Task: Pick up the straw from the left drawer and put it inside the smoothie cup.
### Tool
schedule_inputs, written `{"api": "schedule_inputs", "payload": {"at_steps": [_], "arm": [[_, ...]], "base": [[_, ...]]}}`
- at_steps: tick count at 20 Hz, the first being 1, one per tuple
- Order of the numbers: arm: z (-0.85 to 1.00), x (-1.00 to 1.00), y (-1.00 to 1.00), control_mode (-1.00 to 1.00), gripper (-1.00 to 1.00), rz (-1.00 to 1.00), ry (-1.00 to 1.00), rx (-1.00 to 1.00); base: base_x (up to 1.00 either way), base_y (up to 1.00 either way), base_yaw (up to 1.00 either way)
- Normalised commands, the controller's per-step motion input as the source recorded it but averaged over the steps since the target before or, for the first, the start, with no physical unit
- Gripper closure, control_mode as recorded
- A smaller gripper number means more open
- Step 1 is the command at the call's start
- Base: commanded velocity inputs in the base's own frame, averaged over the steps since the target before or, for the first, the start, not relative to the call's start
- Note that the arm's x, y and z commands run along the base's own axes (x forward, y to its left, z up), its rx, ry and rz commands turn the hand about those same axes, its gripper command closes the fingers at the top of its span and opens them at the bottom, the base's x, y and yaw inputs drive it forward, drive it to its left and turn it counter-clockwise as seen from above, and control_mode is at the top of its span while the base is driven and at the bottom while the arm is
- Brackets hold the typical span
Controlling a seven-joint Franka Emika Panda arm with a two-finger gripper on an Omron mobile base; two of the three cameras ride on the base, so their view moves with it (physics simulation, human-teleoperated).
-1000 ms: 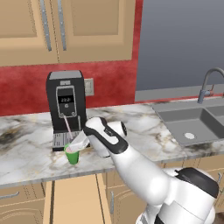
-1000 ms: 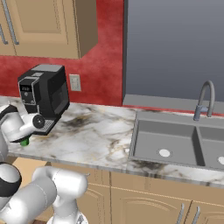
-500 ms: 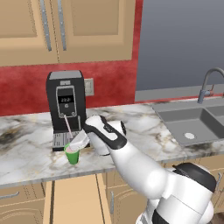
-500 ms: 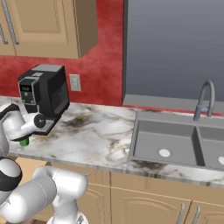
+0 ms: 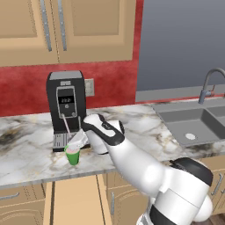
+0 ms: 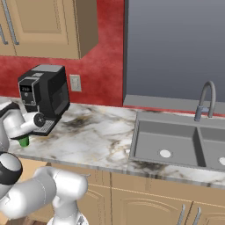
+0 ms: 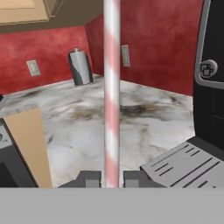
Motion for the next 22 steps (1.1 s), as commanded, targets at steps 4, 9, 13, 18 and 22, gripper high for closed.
{"api": "schedule_inputs", "payload": {"at_steps": [4, 9, 13, 18, 22], "arm": [[0.00, 0.03, 0.14, -1.00, 1.00, 0.00, 0.00, 0.00], [-0.10, 0.02, 0.09, -1.00, 1.00, 0.00, 0.00, 0.00], [-0.26, 0.00, 0.00, -1.00, 1.00, 0.00, -0.01, 0.00], [-0.12, 0.02, 0.00, -1.00, 1.00, 0.00, 0.00, 0.00], [-0.02, 0.06, 0.00, -1.00, 1.00, 0.00, -0.01, 0.00]], "base": [[0.00, 0.00, 0.00], [0.00, 0.00, 0.00], [0.00, 0.00, 0.00], [0.00, 0.00, 0.00], [0.00, 0.00, 0.00]]}}
